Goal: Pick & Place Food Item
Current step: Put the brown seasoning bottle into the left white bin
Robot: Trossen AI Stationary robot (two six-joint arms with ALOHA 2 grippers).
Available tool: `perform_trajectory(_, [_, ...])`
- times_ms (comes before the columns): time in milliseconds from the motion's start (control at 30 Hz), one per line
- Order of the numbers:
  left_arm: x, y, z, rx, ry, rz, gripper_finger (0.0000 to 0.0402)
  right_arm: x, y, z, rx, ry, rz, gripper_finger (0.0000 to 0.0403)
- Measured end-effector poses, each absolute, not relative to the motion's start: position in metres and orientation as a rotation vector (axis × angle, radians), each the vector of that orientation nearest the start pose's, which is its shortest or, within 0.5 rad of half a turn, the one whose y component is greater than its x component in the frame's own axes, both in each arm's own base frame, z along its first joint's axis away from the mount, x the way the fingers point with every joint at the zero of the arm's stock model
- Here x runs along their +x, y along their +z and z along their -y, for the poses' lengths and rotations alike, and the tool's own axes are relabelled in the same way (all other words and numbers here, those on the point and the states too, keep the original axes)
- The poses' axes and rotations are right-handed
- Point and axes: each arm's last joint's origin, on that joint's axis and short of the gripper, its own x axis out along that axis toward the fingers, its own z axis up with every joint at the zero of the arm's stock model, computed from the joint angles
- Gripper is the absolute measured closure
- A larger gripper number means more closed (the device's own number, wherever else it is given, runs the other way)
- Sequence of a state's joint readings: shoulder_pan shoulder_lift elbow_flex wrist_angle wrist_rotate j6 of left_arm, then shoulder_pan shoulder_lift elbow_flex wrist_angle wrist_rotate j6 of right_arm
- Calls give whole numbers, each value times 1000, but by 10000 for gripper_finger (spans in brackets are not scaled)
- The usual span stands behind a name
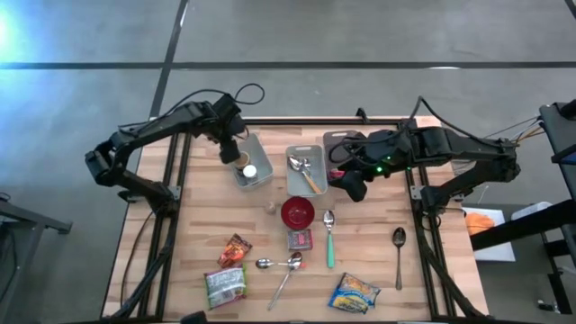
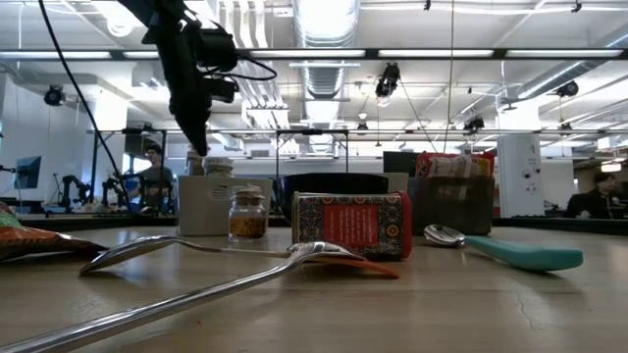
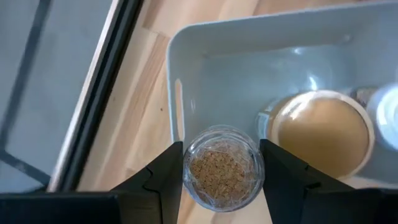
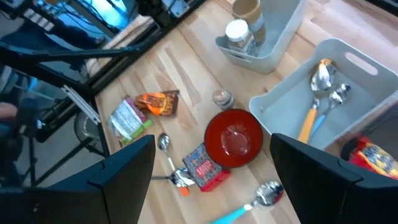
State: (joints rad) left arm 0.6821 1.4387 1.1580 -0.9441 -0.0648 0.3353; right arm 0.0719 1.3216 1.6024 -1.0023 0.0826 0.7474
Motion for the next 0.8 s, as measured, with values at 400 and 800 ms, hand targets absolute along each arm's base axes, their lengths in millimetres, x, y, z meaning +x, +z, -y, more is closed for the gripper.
perform_trajectory(400, [201, 233, -163, 251, 49, -1397, 236, 247, 418, -16, 644, -279, -707, 90])
perform_trajectory(800, [208, 222, -157, 419, -91, -1324, 236, 247, 418, -18, 632, -269, -710, 90])
